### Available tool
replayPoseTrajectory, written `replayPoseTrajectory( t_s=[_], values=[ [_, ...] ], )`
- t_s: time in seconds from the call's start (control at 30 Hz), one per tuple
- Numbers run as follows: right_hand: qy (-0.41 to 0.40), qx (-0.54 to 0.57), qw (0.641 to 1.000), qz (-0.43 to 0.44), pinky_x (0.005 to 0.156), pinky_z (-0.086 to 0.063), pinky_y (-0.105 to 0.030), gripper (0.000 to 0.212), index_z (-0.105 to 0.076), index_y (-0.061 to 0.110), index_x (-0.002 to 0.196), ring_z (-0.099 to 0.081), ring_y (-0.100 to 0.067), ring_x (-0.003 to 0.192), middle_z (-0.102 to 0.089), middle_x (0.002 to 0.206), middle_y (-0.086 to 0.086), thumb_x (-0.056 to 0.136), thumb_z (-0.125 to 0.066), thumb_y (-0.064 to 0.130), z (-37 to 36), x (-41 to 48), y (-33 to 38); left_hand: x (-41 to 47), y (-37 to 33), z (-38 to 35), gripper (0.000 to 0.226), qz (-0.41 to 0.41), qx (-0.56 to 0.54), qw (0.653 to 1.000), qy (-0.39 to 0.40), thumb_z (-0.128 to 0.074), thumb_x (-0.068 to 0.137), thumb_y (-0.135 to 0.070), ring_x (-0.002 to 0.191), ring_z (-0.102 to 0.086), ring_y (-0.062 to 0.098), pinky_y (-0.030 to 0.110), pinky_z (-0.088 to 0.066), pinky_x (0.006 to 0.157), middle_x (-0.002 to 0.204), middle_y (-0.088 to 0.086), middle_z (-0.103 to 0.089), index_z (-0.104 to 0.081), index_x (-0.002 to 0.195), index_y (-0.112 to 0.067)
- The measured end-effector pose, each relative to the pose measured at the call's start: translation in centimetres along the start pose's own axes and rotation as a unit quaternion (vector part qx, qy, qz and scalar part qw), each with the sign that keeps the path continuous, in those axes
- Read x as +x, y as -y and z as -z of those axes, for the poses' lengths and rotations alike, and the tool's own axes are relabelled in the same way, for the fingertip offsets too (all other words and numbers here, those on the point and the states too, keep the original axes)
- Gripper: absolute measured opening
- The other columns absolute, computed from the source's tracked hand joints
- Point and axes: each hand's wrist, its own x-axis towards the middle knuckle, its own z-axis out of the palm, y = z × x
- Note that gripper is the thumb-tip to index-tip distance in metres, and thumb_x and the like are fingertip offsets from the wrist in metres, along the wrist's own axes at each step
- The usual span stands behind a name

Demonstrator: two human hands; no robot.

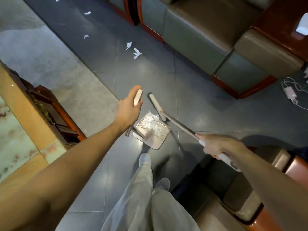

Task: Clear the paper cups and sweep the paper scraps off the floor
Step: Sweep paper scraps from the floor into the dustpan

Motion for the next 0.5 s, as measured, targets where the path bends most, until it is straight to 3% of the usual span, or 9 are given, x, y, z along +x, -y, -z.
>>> replayPoseTrajectory(
  t_s=[0.1, 0.27, 0.37, 0.5],
  values=[
    [0.055, -0.003, 0.998, 0.005, 0.049, -0.045, -0.022, 0.079, -0.008, 0.044, 0.151, -0.052, -0.012, 0.063, -0.059, 0.094, -0.006, 0.093, -0.047, 0.008, 1.0, -0.2, 0.7, 2.1, 0.7, 1.0, 0.035, 0.006, -0.022, 1.0, 0.001, -0.048, 0.099, -0.019, 0.07, -0.06, 0.037, 0.05, -0.056, 0.069, 0.088, 0.011, -0.058, -0.04, 0.125, -0.041],
    [0.097, 0.086, 0.991, 0.019, 0.051, -0.045, -0.022, 0.08, -0.015, 0.045, 0.151, -0.049, -0.009, 0.055, -0.061, 0.081, -0.006, 0.091, -0.054, 0.009, 5.8, -1.9, 1.0, 4.1, 1.7, 2.8, 0.041, 0.0, 0.003, 1.0, 0.016, -0.051, 0.098, -0.017, 0.101, -0.059, 0.04, 0.035, -0.046, 0.091, 0.118, 0.013, -0.064, -0.045, 0.138, -0.026],
    [0.07, 0.05, 0.995, 0.043, 0.051, -0.046, -0.021, 0.077, -0.015, 0.044, 0.151, -0.049, -0.007, 0.048, -0.06, 0.074, -0.003, 0.092, -0.052, 0.009, 9.3, -2.0, 2.7, 6.6, 1.3, 4.8, 0.038, -0.001, -0.019, 1.0, -0.001, -0.051, 0.098, -0.016, 0.08, -0.06, 0.04, 0.043, -0.052, 0.079, 0.095, 0.01, -0.063, -0.046, 0.133, -0.028],
    [0.03, 0.043, 0.997, 0.05, 0.048, -0.044, -0.025, 0.078, -0.017, 0.046, 0.149, -0.049, -0.011, 0.046, -0.06, 0.072, -0.006, 0.09, -0.048, 0.007, 14.8, -0.7, 4.9, 10.7, 0.5, 7.3, 0.033, -0.004, -0.027, 0.999, -0.038, -0.049, 0.098, -0.015, 0.067, -0.057, 0.035, 0.042, -0.053, 0.072, 0.085, 0.016, -0.062, -0.046, 0.127, -0.03]
  ],
)
